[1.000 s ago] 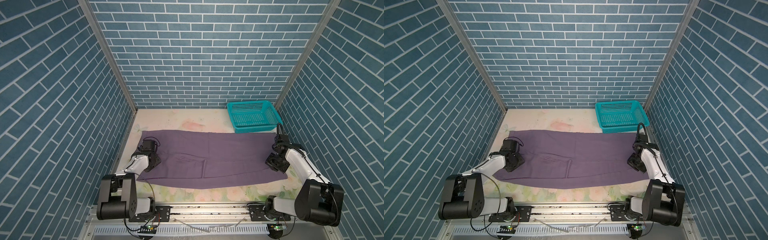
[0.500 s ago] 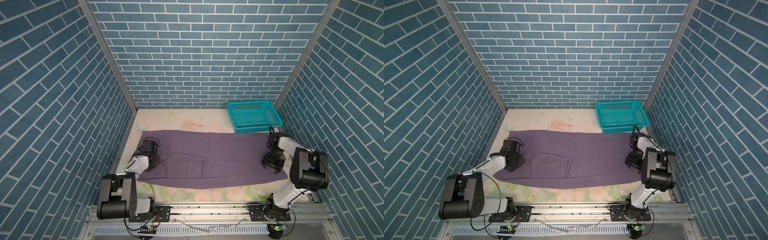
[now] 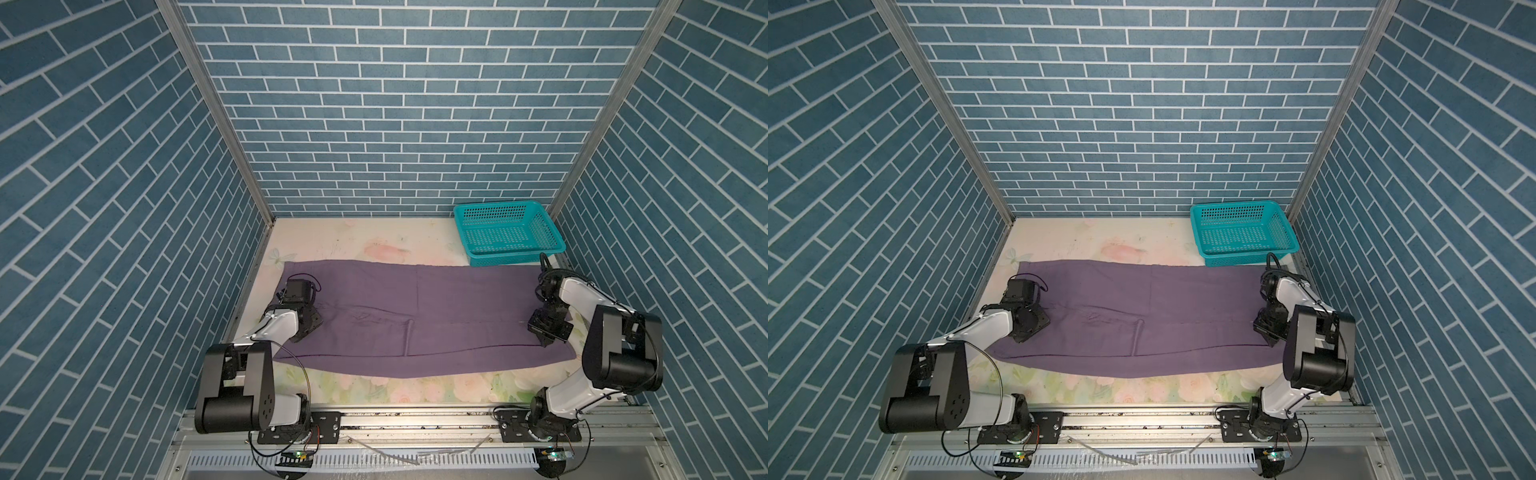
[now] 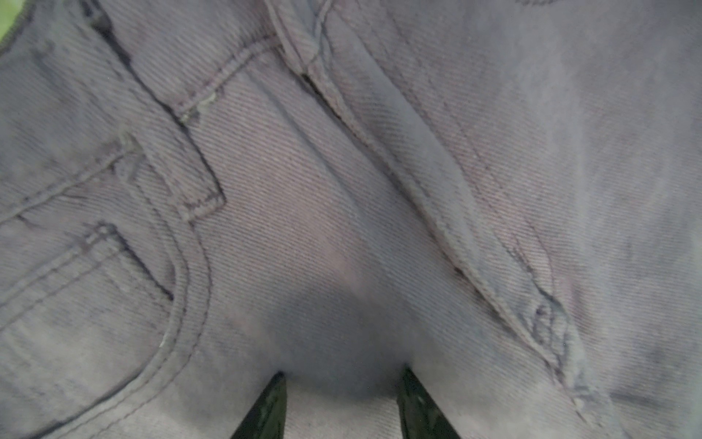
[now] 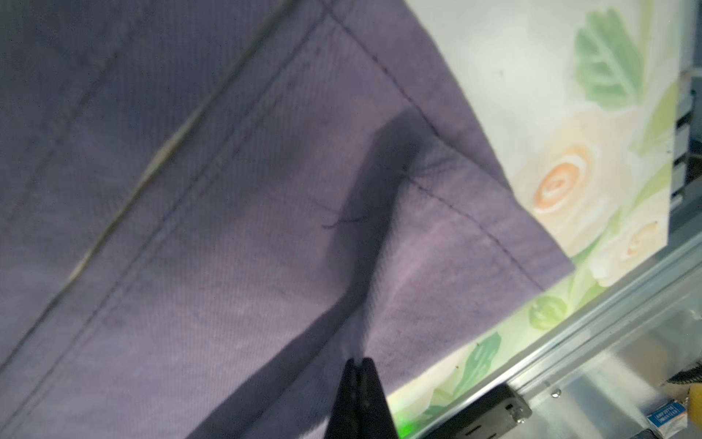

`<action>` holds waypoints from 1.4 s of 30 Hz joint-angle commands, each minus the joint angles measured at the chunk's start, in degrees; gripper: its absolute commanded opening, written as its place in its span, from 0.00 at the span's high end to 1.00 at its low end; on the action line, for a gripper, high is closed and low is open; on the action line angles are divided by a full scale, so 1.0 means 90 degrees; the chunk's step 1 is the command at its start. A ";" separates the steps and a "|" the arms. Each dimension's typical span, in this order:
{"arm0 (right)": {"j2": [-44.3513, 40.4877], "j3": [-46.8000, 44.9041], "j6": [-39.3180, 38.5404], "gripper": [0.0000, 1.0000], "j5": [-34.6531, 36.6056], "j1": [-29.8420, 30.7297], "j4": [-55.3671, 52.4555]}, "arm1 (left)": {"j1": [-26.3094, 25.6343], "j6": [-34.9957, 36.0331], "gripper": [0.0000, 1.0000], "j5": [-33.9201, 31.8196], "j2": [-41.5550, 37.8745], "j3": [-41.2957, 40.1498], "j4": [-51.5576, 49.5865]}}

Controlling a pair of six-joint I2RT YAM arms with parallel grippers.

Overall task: Fold and stack the trousers
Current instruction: Smooth out the trousers at the center of the table.

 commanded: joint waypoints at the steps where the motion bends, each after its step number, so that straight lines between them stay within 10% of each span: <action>1: -0.0621 -0.0329 0.0179 1.00 0.0393 -0.0020 -0.0420 | -0.0013 0.0035 0.51 0.0047 0.0166 -0.0073 -0.0096; 12: -0.3449 -0.1200 0.1561 1.00 0.0305 -0.0030 -0.0350 | -0.0017 0.0002 0.50 -0.0095 -0.0237 -0.0061 -0.0295; 20: -0.4794 -0.1206 0.1882 1.00 0.0389 -0.0040 -0.0062 | -0.0013 -0.0181 0.25 -0.0626 -0.1467 -0.0114 -0.1246; 42: -0.8555 -0.2068 0.2298 1.00 -0.0410 -0.0030 -0.0060 | -0.0003 -0.0813 0.23 -0.0725 -0.2226 0.0436 -0.3595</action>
